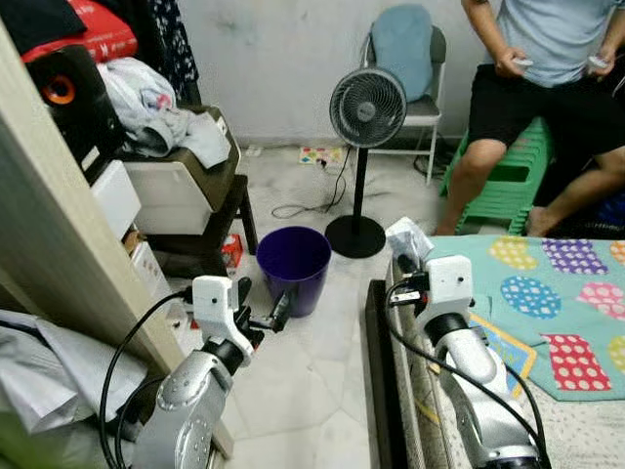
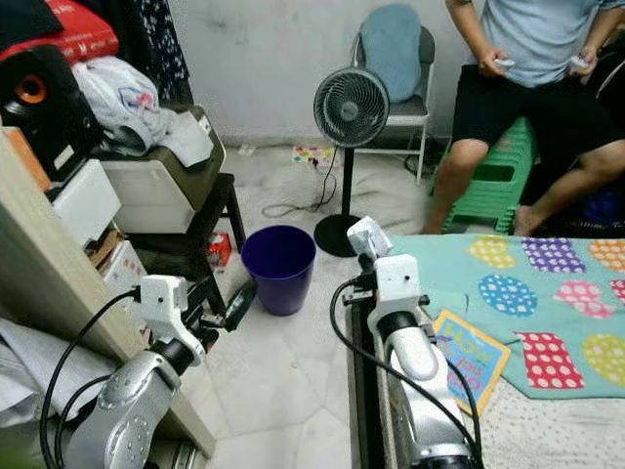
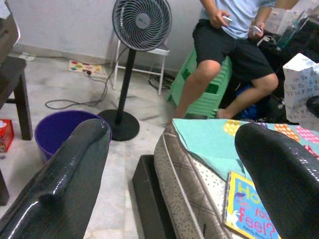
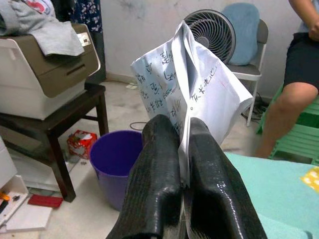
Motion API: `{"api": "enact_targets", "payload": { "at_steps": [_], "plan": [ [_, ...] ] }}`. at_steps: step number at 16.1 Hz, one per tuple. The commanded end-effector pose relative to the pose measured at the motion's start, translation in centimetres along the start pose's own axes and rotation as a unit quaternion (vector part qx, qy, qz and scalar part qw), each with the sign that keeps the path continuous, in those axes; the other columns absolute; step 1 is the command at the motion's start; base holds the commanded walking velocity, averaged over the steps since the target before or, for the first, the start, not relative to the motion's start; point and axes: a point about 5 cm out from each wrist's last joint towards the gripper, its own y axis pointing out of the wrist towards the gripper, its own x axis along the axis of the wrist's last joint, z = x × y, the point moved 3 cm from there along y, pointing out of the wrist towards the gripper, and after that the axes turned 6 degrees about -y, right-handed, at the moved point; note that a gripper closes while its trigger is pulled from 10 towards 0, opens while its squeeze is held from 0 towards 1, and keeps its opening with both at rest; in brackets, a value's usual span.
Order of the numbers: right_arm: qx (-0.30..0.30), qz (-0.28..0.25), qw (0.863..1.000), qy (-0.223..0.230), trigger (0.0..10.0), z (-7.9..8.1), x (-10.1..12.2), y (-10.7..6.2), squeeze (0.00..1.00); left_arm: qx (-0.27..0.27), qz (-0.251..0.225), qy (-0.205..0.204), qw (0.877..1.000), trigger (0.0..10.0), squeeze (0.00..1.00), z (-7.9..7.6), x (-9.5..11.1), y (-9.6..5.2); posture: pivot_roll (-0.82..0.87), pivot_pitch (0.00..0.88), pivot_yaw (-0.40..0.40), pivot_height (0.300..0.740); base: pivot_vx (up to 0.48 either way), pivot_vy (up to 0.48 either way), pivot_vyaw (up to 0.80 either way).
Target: Clean up the room
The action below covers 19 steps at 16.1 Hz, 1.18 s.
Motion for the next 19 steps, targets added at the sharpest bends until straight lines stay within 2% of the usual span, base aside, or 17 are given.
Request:
{"api": "enact_targets", "payload": {
  "at_steps": [1, 16, 19],
  "plan": [
    [0.002, -0.002, 1.000, -0.001, 10.0, 0.15, 0.10, 0.13, 0.00, -0.005, -0.005, 0.003, 1.000, 10.0, 0.00, 0.01, 0.28, -0.08, -0.11, 0.000, 0.048, 0.740, 0.259, 0.000, 0.00],
    [0.001, 0.001, 1.000, -0.001, 10.0, 0.12, 0.02, 0.12, 0.00, -0.004, -0.001, 0.000, 1.000, 10.0, 0.00, 0.02, 0.14, -0.07, -0.11, 0.000, 0.046, 0.740, 0.250, 0.000, 0.00],
    [0.002, 0.001, 1.000, -0.001, 10.0, 0.13, 0.00, 0.15, 0.00, -0.005, 0.000, -0.001, 1.000, 10.0, 0.00, 0.03, 0.12, -0.06, -0.11, 0.000, 0.046, 0.740, 0.087, 0.000, 0.00]
  ]
}}
